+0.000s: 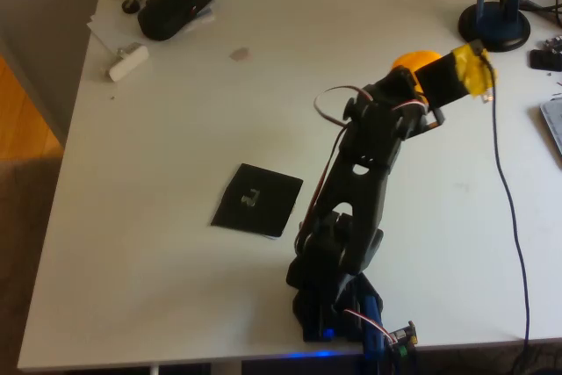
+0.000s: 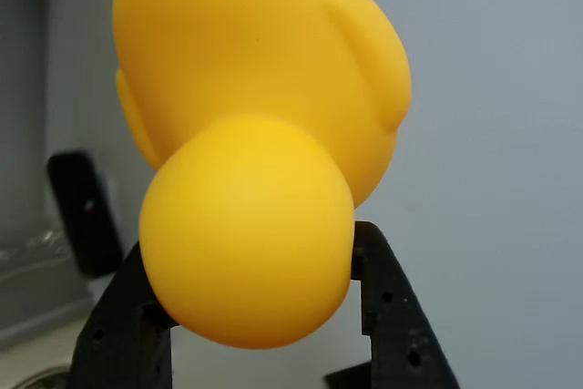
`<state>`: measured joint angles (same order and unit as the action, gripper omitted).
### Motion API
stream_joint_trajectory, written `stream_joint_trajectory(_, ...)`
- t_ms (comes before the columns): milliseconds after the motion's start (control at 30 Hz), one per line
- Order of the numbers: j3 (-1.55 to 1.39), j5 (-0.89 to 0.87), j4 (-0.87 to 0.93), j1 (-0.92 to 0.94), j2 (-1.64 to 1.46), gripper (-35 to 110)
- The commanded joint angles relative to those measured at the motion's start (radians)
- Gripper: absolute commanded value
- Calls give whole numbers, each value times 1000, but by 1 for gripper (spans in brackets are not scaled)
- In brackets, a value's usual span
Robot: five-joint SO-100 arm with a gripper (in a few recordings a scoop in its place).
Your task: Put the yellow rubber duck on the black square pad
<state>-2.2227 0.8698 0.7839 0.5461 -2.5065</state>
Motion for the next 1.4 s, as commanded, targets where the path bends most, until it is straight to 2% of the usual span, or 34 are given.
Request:
stream_joint_trajectory(0, -37, -55, 18, -34, -109, 13)
stream_joint_trajectory(167, -109, -152, 28, -91, -184, 13)
stream_joint_trajectory(267, -127, -212, 100, -147, -227, 13)
stream_joint_trajectory(433, -118, -314, 249, -298, -276, 13)
stream_joint_trajectory(667, -118, -420, 339, -506, -264, 13)
stream_joint_trajectory(1000, -118, -433, 488, -776, -262, 13)
stream_joint_trajectory(1367, -129, -420, 535, -1014, -233, 13)
